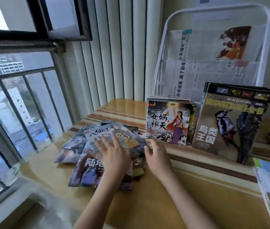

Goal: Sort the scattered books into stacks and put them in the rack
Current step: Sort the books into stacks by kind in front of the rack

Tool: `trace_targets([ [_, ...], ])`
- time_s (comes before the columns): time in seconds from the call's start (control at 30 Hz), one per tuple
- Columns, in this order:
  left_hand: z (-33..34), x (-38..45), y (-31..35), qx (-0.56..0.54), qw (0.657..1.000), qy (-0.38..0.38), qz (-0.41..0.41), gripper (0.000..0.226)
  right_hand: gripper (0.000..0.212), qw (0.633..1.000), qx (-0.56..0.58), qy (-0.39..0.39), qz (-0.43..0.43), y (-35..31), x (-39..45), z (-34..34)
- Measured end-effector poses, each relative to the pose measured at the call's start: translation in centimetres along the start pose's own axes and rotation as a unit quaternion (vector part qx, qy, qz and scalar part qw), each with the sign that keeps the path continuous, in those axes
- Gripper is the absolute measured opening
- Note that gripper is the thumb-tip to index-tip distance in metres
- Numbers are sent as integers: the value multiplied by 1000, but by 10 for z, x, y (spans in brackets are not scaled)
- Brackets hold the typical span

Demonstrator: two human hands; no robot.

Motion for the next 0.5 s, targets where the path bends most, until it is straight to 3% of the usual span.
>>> trace_targets([
  [0.1, 5, -11, -14, 34, 999, -37, 9, 77, 49, 996, 1, -49, 71, -10, 9, 21],
  [0.17, 5, -25, -8, 28, 998, -43, 37, 74, 49, 995, -23, -31, 88, -11, 10, 23],
  [0.3, 5, -45, 6, -12, 996, -59, 69, 65, 53, 993, 53, -6, 108, -2, 11, 15],
  [0.5, -19, -34, -20, -195, 978, 67, 44, 47, 44, 979, 125, -91, 131, 6, 14, 7],
])
Point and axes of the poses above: each hand's wrist, its own x-axis towards the middle knuckle, its own z-axis out of the palm, y = z × x, the point moved 4 cm from there along x, towards the middle knuckle, and after that the axes turned 15 degrees about -x, right-handed, at the moved point
